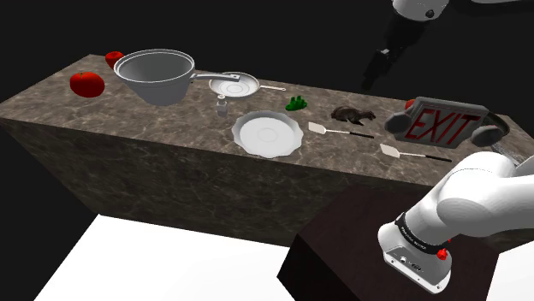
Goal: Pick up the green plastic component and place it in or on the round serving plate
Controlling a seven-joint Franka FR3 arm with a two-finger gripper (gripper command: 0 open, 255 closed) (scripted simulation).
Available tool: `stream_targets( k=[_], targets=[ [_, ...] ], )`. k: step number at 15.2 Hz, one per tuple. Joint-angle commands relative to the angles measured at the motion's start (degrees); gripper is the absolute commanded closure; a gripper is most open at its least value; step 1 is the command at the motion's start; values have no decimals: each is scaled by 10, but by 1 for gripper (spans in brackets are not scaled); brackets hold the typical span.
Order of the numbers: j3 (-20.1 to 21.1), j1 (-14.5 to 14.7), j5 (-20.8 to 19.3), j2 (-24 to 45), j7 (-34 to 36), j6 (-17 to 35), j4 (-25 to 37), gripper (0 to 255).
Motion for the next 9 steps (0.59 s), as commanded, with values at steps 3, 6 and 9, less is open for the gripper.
stream_targets(
  k=[3, 6, 9],
  targets=[
    [-12, -5, -3, 32, -7, 32, -2, 0],
    [-29, -12, -6, 84, -19, 79, 2, 0],
    [-46, -18, -7, 141, -31, 123, 12, 0]
  ],
)
